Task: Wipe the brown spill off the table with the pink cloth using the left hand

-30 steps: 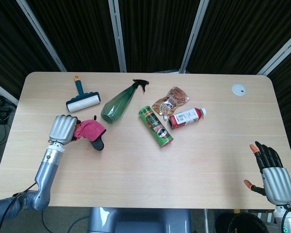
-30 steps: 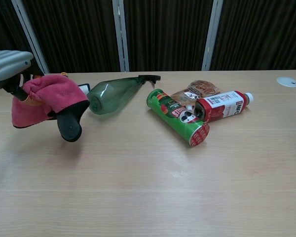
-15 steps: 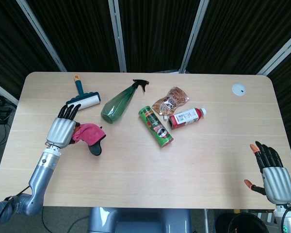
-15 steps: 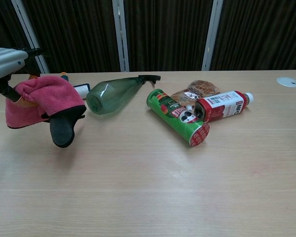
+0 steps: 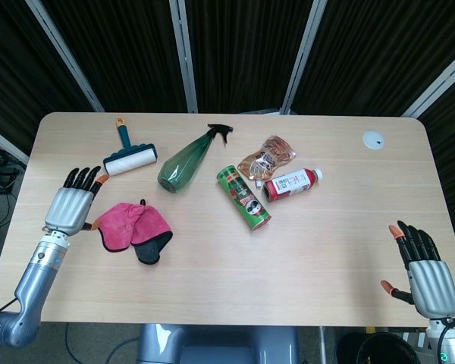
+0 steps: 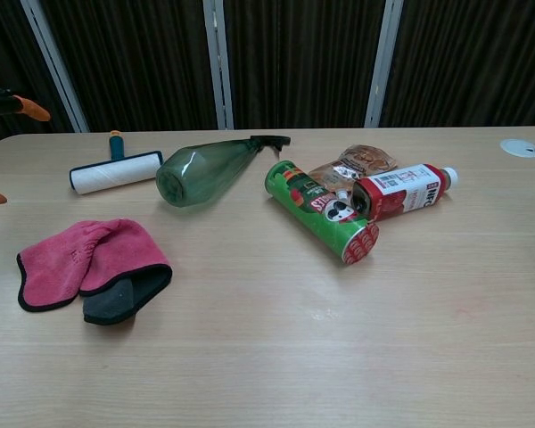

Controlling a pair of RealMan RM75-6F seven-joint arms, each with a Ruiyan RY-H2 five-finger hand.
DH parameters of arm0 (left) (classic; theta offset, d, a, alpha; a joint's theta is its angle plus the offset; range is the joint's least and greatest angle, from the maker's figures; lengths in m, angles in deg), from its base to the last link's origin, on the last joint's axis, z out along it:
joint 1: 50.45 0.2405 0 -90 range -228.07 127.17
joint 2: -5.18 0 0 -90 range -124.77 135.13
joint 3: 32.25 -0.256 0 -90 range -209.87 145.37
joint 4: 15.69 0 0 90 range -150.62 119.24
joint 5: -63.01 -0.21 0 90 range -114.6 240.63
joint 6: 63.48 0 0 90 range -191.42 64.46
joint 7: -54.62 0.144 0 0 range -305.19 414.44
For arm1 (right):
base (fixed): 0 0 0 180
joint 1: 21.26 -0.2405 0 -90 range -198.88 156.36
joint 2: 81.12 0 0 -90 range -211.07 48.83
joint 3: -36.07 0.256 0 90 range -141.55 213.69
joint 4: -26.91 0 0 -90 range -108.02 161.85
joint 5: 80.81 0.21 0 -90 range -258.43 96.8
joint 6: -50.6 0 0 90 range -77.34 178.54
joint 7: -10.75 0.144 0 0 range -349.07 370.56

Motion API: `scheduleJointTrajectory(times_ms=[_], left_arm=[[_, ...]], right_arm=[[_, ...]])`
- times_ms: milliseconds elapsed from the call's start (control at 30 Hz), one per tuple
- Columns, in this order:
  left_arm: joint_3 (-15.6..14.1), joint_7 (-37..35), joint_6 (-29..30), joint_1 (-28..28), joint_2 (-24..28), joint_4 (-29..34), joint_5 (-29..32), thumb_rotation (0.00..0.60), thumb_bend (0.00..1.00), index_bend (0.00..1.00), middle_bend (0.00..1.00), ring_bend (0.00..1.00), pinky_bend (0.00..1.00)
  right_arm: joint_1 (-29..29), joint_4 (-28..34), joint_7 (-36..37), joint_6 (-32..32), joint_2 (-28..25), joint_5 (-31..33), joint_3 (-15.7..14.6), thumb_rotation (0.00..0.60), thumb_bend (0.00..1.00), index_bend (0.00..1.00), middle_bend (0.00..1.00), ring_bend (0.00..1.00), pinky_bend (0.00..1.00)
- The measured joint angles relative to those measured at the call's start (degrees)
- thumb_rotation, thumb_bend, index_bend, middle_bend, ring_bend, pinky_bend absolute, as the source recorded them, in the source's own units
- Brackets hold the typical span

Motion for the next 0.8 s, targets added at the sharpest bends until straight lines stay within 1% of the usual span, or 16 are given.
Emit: scheduleJointTrajectory(times_ms=[133,167,233,333,467,533,600,633,667,733,800], left_arm=[[0.11,-1.38,2.75,1.81,1.01,2.38,-0.06,0.600,0.00,0.10,0.00,0.00,0.00],[0.04,-2.10,4.17,2.64,1.20,2.92,-0.55,0.600,0.00,0.09,0.00,0.00,0.00],[-0.33,-3.15,6.81,4.27,1.50,3.64,-1.66,0.600,0.00,0.02,0.00,0.00,0.00],[-1.92,-5.25,12.39,8.25,2.22,5.08,-4.80,0.600,0.00,0.00,0.00,0.00,0.00],[-5.86,-7.34,19.13,14.44,4.14,6.70,-11.24,0.600,0.00,0.00,0.00,0.00,0.00],[-7.53,-7.75,21.41,16.42,4.90,6.72,-14.26,0.600,0.00,0.00,0.00,0.00,0.00],[-9.88,-8.58,24.16,18.87,5.65,5.95,-18.25,0.600,0.00,0.00,0.00,0.00,0.00],[-10.54,-8.90,24.73,19.49,5.82,5.60,-19.19,0.600,0.00,0.00,0.00,0.00,0.00],[-11.95,-9.84,25.54,20.77,6.20,4.86,-20.85,0.600,0.00,0.00,0.00,0.00,0.00],[-13.86,-11.72,26.30,22.52,6.82,3.96,-22.47,0.600,0.00,0.00,0.00,0.00,0.00],[-14.74,-13.63,27.43,23.76,7.33,2.67,-23.94,0.600,0.00,0.00,0.00,0.00,0.00]], right_arm=[[0.03,-0.03,0.19,-0.04,-0.08,0.29,0.06,0.600,0.00,0.00,0.00,0.00,0.07],[0.04,-0.04,0.25,-0.03,-0.11,0.31,0.08,0.600,0.00,0.00,0.00,0.00,0.07],[0.05,-0.12,0.41,0.02,-0.19,0.31,0.10,0.600,0.00,0.00,0.00,0.00,0.07],[0.02,-0.20,0.36,0.02,-0.18,0.12,0.04,0.600,0.00,0.00,0.00,0.00,0.07],[-0.04,-0.59,-0.25,0.53,0.10,-0.66,0.06,0.600,0.00,0.00,0.00,0.00,0.06],[-0.07,-0.90,-0.66,0.56,0.22,-0.93,-0.03,0.600,0.00,0.00,0.00,0.00,0.06],[-0.15,-0.99,-0.84,0.45,0.26,-1.10,-0.13,0.600,0.00,0.00,0.00,0.00,0.06],[-0.17,-1.03,-0.92,0.43,0.27,-1.15,-0.14,0.600,0.00,0.00,0.00,0.00,0.06],[-0.21,-1.09,-1.00,0.42,0.31,-1.23,-0.14,0.600,0.00,0.00,0.00,0.00,0.06],[-0.30,-1.20,-1.11,0.39,0.45,-1.33,-0.14,0.600,0.00,0.00,0.00,0.00,0.06],[-0.37,-1.22,-1.13,0.19,0.54,-1.27,-0.15,0.600,0.00,0.00,0.00,0.00,0.06]])
